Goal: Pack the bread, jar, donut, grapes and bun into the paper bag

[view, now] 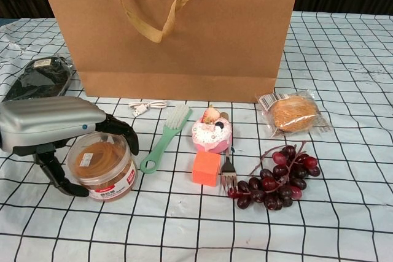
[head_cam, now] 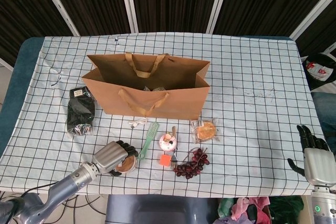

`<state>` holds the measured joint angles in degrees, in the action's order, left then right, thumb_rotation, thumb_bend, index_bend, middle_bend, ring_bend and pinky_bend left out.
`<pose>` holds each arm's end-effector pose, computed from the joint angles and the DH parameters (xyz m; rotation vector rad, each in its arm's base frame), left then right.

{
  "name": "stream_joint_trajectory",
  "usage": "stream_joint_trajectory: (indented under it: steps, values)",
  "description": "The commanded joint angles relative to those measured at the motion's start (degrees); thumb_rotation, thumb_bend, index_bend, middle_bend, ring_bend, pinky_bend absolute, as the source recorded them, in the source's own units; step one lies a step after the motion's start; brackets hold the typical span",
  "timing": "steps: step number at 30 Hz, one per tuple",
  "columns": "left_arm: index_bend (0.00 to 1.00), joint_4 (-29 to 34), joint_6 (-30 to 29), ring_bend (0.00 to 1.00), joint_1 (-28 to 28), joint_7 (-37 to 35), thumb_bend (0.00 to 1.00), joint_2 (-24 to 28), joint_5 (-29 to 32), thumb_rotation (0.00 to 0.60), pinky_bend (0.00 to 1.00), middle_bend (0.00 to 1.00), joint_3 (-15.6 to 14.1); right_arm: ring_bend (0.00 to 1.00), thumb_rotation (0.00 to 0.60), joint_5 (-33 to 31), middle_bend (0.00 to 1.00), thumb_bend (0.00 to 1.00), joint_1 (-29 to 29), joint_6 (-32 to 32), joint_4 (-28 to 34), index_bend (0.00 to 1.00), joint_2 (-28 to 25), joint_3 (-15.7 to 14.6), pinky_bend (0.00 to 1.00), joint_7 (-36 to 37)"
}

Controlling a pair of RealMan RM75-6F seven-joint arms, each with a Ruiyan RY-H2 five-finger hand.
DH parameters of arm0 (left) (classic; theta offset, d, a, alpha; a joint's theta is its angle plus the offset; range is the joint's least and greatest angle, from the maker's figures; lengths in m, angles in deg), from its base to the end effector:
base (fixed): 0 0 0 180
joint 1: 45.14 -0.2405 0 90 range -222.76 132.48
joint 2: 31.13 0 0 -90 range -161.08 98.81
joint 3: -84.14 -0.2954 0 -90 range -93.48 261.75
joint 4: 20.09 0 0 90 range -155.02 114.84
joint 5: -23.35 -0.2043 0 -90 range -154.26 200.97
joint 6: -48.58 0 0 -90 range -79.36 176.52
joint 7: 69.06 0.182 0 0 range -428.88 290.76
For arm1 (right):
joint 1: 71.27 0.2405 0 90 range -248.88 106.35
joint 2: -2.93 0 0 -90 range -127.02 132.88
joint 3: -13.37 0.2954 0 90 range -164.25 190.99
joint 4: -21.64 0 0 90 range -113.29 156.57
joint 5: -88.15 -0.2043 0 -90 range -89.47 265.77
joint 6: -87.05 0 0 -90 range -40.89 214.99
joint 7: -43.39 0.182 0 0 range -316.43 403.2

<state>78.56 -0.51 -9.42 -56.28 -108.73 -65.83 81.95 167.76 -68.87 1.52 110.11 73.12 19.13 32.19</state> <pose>-0.1808 0.2842 -0.0236 -2.3394 -0.8748 -0.8528 -0.3728 -0.2152 0.1669 1.2833 -0.8298 0.7277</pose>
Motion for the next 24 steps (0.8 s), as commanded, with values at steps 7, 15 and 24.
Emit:
stream_joint_trajectory:
  steps: [7, 15, 24]
  values:
    - [0.35, 3.90, -7.71, 0.29, -0.87, -3.73, 0.26, 2.83, -3.45, 0.600, 0.35, 0.41, 2.17, 0.19, 0.600, -0.17, 0.06, 0.15, -0.14, -0.26, 0.01, 0.00, -0.20, 0.19, 0.20, 0.39]
    - [0.36, 13.17, -19.94, 0.30, -1.09, -10.04, 0.26, 10.37, -13.23, 0.600, 0.35, 0.43, 6.16, 0.19, 0.600, -0.55, 0.06, 0.15, -0.07, 0.08, -0.12, 0.00, -0.04, 0.19, 0.20, 0.03]
    - [0.34, 20.50, -23.15, 0.29, 3.05, -8.82, 0.26, 15.86, -5.70, 0.600, 0.35, 0.42, 19.15, 0.19, 0.600, -1.38, 0.06, 0.15, 0.16, 0.92, -0.52, 0.00, 0.44, 0.10, 0.20, -1.32]
